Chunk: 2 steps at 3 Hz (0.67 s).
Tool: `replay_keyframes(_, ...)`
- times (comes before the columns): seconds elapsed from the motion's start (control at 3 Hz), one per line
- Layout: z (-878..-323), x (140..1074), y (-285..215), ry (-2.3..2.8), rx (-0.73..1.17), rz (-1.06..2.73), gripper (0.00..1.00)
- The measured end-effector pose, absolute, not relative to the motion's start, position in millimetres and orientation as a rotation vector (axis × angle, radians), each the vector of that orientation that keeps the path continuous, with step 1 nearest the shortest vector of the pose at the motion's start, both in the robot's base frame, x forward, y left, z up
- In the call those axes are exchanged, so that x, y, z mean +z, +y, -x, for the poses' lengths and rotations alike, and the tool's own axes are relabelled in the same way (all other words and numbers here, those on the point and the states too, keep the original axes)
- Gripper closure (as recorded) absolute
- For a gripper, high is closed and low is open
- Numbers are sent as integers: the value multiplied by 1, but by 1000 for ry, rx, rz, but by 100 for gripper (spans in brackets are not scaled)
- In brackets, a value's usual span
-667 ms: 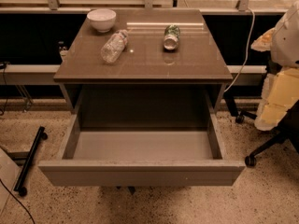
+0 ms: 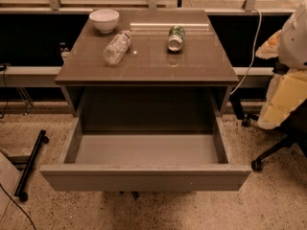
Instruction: Close top drawer
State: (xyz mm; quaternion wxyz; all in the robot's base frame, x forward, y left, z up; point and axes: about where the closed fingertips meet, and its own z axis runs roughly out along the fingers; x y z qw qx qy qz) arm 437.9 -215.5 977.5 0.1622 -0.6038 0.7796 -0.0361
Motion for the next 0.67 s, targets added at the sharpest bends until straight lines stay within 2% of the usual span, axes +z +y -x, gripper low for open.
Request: replay_keyframes(0.67, -424, 936, -203, 2178, 14, 1754, 62)
